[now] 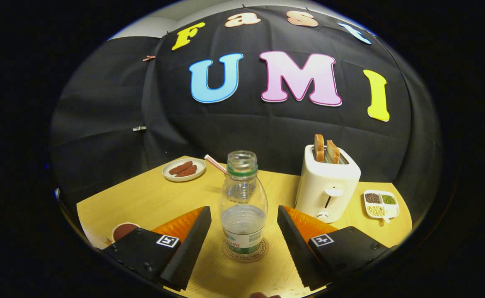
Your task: Take the bottle from table, then pour the juice into the cup, finally place the bottle on the coaster
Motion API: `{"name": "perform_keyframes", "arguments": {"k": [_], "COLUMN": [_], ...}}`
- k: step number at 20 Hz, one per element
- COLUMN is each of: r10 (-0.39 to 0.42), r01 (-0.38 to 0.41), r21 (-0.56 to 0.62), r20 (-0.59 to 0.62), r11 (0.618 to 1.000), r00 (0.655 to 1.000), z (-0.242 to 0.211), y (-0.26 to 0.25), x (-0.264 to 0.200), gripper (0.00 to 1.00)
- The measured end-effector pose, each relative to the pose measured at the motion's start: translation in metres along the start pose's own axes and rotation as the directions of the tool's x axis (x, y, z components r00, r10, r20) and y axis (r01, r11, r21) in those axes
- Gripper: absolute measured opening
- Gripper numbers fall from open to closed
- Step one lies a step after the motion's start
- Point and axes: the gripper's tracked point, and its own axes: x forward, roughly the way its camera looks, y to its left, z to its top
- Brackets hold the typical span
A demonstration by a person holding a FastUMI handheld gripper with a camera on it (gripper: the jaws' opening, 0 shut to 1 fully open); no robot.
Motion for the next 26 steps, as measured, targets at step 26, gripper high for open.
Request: {"name": "perform_keyframes", "arguments": {"k": [26], "r10": [-0.511], "r01": [0.501], "r21": [0.098], "r20": [0.178], "r11": [0.86], "r00": [0.841], "z": [0.149], "y": [-0.07], "x": [-0.295], "gripper": [0.98]}}
